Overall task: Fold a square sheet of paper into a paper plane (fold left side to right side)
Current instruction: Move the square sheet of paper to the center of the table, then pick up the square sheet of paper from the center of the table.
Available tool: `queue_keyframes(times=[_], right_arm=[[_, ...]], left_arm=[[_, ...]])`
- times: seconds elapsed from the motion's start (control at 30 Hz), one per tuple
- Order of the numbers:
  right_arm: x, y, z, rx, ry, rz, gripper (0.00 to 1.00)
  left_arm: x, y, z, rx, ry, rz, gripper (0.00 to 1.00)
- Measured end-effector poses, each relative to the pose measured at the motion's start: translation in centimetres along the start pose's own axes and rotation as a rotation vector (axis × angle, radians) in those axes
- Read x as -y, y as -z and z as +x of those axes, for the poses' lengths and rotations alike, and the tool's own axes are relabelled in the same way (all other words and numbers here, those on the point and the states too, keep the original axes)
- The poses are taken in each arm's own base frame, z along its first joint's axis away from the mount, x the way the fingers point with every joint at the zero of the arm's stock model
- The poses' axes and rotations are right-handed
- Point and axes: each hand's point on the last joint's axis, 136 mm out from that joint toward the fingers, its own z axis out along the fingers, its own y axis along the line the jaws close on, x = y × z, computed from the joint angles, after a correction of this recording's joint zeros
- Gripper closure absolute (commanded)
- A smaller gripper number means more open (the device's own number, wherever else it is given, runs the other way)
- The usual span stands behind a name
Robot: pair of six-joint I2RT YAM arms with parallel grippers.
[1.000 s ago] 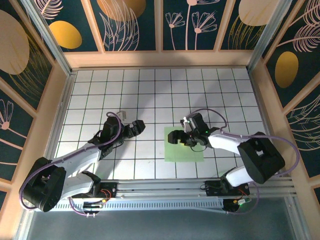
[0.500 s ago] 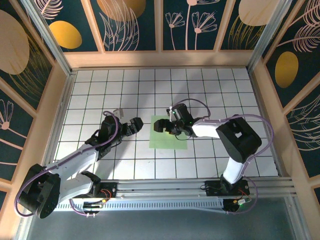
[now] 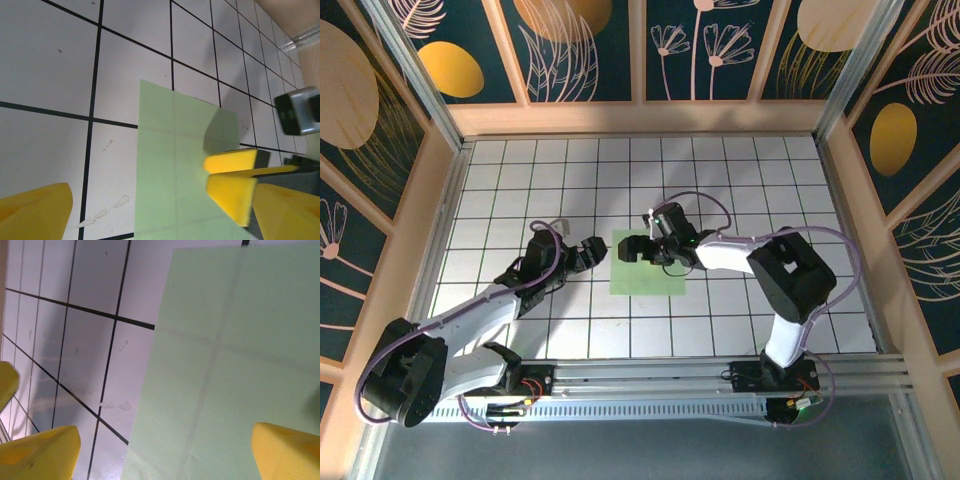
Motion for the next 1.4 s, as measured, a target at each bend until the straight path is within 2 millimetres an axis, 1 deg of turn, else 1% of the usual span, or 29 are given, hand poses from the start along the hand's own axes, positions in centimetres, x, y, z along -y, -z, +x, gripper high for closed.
queue_keyframes(times=[0.07,0.17,0.23,0.33,0.43,0.53,0.6,0.7,0.77,0.9,1.03,1.17,1.4], right_arm=[[0.4,1.2,-1.1,0.038,0.009,0.025,0.05],[1.8,2.8,-2.8,0.096,0.018,0.087,0.01],[3.3,3.5,-3.6,0.118,0.02,0.142,0.01],[5.4,4.2,-4.0,0.126,0.025,0.231,0.01],[6.2,4.3,-4.8,0.129,0.05,0.291,0.01],[6.6,4.0,-6.2,0.142,0.083,0.336,0.01],[6.9,3.7,-6.8,0.146,0.099,0.359,0.01],[7.6,3.1,-7.1,0.134,0.112,0.396,0.01],[8.1,2.7,-7.0,0.123,0.115,0.414,0.01],[9.2,2.1,-6.4,0.095,0.112,0.444,0.01],[9.8,1.7,-5.8,0.073,0.113,0.458,0.01],[9.8,1.5,-5.5,0.061,0.122,0.462,0.02],[9.3,1.2,-4.7,0.043,0.144,0.471,0.04]], left_arm=[[0.0,-0.4,0.4,-0.027,0.005,0.0,0.18],[-0.1,-1.2,1.4,-0.077,0.01,0.003,0.29],[-0.1,-1.8,2.3,-0.123,0.013,0.006,0.39],[0.2,-2.7,3.8,-0.186,0.01,0.013,0.52],[1.1,-3.5,5.1,-0.238,-0.001,0.032,0.63],[1.7,-4.3,6.4,-0.279,-0.01,0.041,0.7],[1.7,-4.7,7.3,-0.304,-0.015,0.035,0.73],[1.2,-5.1,8.5,-0.338,-0.018,0.017,0.74],[1.0,-5.3,9.0,-0.351,-0.018,0.008,0.75],[0.7,-5.5,9.5,-0.364,-0.016,-0.004,0.75],[0.3,-5.7,9.8,-0.374,-0.013,-0.017,0.77],[-0.1,-5.9,10.0,-0.377,-0.005,-0.03,0.77],[0.0,-6.2,9.9,-0.364,0.008,-0.026,0.77]])
